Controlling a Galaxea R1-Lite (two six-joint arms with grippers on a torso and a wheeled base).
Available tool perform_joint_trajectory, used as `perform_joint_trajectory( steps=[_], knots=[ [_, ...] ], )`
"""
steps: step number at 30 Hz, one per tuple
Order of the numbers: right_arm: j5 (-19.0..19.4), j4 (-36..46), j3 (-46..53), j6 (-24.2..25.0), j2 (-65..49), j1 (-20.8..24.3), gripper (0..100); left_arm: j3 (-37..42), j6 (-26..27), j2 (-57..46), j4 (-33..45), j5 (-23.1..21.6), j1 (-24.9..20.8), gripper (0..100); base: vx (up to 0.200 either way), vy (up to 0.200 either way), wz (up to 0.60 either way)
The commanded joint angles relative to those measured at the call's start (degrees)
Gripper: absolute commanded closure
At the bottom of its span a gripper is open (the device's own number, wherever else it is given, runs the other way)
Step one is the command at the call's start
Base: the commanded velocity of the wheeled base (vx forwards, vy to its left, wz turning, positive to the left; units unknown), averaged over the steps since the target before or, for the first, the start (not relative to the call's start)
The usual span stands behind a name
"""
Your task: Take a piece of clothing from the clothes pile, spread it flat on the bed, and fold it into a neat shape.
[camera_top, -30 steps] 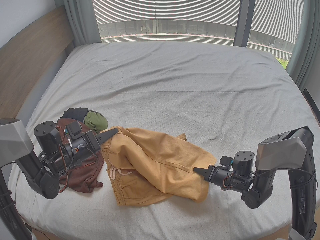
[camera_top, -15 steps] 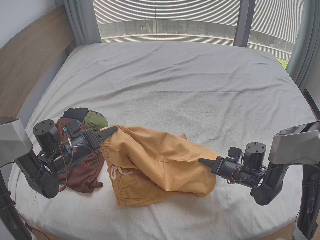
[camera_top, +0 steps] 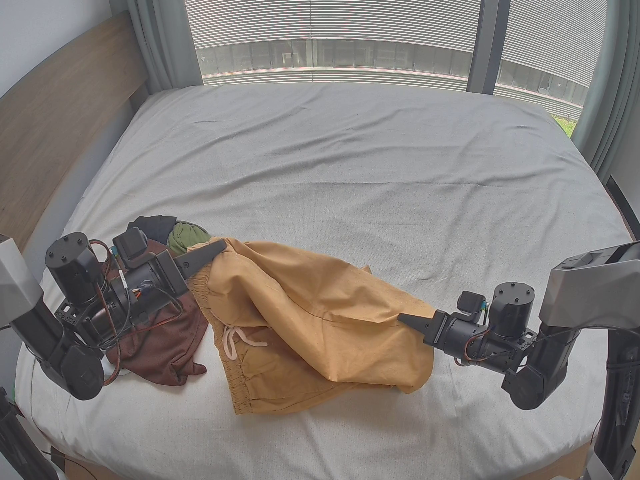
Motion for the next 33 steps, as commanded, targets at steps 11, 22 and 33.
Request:
perform_joint_trajectory(
  steps=[11, 22, 33],
  knots=[
    [0.0, -0.1, 0.2, -0.1, -0.8, 0.0, 100, 1.1, 0.0, -3.5, 0.0, 0.2, -0.5, 100, 0.0, 0.0, 0.0],
    [0.1, 0.0, 1.2, -0.2, -4.9, -0.6, 100, 1.2, 0.0, -3.5, 0.0, 0.2, -1.2, 100, 0.0, 0.0, 0.0],
    [0.0, 0.0, 3.6, -2.9, -11.1, -0.7, 100, -0.9, -0.1, -2.8, 0.0, 0.1, -1.4, 100, 0.0, 0.0, 0.0]
  ],
)
